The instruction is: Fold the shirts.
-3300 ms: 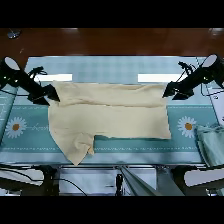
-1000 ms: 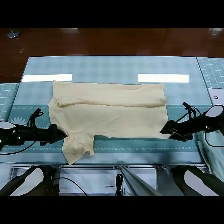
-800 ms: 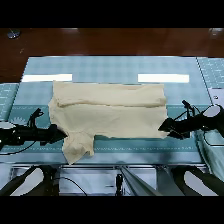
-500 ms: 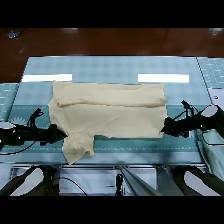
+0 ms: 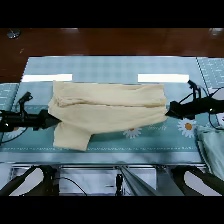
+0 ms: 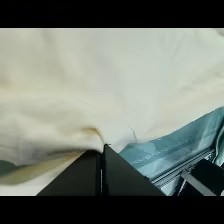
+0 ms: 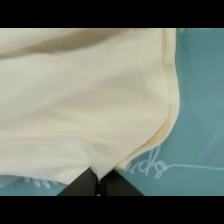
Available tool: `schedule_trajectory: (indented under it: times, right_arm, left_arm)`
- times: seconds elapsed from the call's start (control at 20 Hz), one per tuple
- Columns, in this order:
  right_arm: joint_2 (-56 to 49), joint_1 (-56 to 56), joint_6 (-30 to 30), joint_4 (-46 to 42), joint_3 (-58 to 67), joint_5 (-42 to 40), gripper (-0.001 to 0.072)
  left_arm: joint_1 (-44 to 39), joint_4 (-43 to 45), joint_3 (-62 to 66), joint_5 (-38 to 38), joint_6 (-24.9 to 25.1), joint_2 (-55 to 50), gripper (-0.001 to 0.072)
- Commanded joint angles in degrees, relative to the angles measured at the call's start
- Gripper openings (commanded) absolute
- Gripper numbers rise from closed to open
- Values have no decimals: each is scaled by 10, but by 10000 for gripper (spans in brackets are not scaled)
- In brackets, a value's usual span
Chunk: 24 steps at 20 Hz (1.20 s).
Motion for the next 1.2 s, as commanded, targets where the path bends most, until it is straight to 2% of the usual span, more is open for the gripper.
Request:
schedule_trajectory:
  times: [0.0,0.25,0.55,0.8,1.1,1.15]
  right_arm:
    - [-12,0,14,-1,78,-13,17]
    - [-98,0,14,30,163,-42,17]
    - [-205,0,14,52,251,-44,17]
    - [-247,1,7,77,272,-69,17]
    - [-289,1,-9,134,272,-91,23]
    - [-294,1,-8,139,272,-97,197]
  left_arm:
    - [-27,-26,92,-3,-24,-30,27]
    - [-97,-26,217,47,-90,-152,27]
    - [-113,-26,414,56,-162,-301,27]
    - [-119,-27,526,54,-174,-391,28]
    - [-127,-26,546,41,-173,-447,33]
    - [-127,-26,546,35,-173,-452,190]
